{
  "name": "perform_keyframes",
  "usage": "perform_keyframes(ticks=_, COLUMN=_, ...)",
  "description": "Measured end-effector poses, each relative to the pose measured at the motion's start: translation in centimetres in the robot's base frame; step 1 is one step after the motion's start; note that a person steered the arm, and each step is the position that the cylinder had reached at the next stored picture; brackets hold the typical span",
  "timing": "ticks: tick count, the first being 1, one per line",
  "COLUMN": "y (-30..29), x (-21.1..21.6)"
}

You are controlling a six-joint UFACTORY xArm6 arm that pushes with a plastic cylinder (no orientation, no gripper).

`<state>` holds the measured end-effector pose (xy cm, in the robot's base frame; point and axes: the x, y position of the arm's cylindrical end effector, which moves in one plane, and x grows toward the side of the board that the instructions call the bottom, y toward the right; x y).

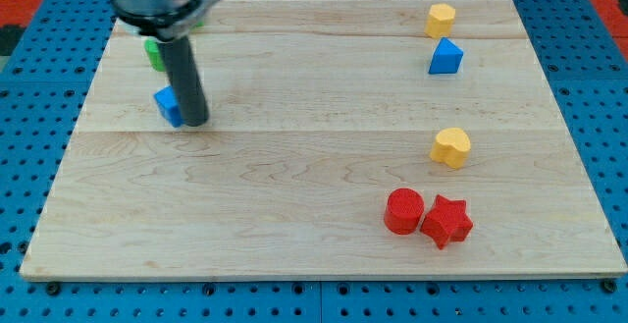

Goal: Place the triangle at the right of the cube

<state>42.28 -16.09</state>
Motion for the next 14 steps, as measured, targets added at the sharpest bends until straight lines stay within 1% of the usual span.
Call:
perform_keyframes(ticks=1, y=3.2, x=-0.1)
perform_keyframes(ticks=2, y=16.5, x=-1.4)
perform_keyframes(ticks=3, y=29.7, x=-3.5)
perform_keyframes(ticks=4, y=32.6, x=-7.3)
perform_keyframes(ticks=5, y=32.6, x=-10.1)
perform_keyframes(ticks=6, y=35.7, x=-10.4)
perform_keyframes(ticks=7, y=43.0, x=-10.4)
perform_keyframes(ticks=8, y=43.8, x=-11.9)
perform_keyframes(ticks=9, y=41.0, x=-13.1)
perform_keyframes(ticks=14, y=17.4, x=-14.3)
